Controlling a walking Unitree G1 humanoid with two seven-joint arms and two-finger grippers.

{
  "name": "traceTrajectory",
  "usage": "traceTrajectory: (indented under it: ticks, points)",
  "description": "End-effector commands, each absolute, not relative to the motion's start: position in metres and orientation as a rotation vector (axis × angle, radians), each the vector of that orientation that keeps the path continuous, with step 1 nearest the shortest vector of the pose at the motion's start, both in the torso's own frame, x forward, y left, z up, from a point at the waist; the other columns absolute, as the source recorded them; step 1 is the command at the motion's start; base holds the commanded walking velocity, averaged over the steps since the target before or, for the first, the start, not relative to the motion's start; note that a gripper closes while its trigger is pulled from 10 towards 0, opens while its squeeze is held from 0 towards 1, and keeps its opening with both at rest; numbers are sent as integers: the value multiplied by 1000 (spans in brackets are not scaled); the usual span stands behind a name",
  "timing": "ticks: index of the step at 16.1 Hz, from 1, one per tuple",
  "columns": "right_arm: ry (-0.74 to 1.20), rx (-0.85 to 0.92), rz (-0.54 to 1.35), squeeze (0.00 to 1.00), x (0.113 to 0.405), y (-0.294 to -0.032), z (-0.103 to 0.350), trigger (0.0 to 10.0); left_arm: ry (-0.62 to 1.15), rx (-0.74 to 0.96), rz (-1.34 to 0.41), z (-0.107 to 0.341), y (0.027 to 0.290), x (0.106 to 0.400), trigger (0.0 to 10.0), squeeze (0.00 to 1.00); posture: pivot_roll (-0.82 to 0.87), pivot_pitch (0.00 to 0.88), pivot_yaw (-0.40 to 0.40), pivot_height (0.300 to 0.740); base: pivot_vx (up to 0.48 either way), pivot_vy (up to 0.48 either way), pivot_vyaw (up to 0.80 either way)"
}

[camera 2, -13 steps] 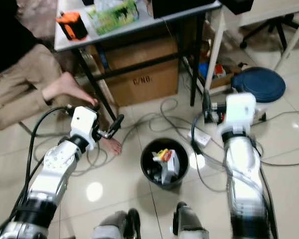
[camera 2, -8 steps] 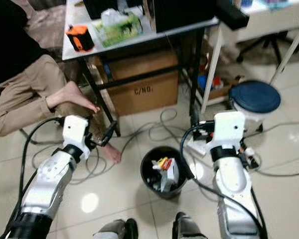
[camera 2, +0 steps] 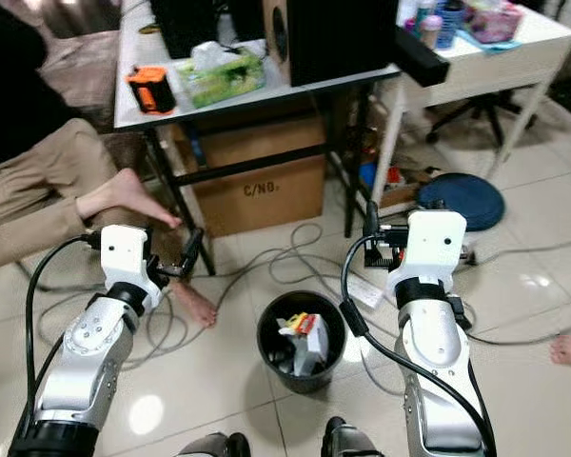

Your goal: Picking trash to rubbish bin

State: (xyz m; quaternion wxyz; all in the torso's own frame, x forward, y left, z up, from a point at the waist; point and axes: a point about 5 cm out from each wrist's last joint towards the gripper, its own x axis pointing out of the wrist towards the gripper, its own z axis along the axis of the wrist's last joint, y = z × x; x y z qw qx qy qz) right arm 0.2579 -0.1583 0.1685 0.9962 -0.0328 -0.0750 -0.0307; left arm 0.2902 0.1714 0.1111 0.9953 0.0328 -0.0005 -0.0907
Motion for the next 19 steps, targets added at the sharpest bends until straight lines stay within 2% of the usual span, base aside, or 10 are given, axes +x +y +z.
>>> traceTrajectory:
  ticks: [1,2,4,5,19]
  points:
    - [-153,-63,-65,345,256,-156,172,10000,-2,66,-166,114,172,291,10000,0,-124,102,64,740,0,0,0]
    - [-142,-64,-71,133,256,-157,171,10000,-4,64,-157,116,173,292,10000,0,-124,102,64,740,0,0,0]
    - [-137,-65,-71,125,257,-157,171,10000,0,81,-166,117,173,292,10000,0,-118,102,70,740,0,0,344]
    - [-136,-64,-72,0,258,-157,171,10000,2,86,-168,117,173,292,10000,0,-118,102,71,740,0,0,800]
    - [-115,-66,-41,0,256,-149,168,10000,6,90,-156,121,172,289,10000,0,-104,125,69,740,0,0,800]
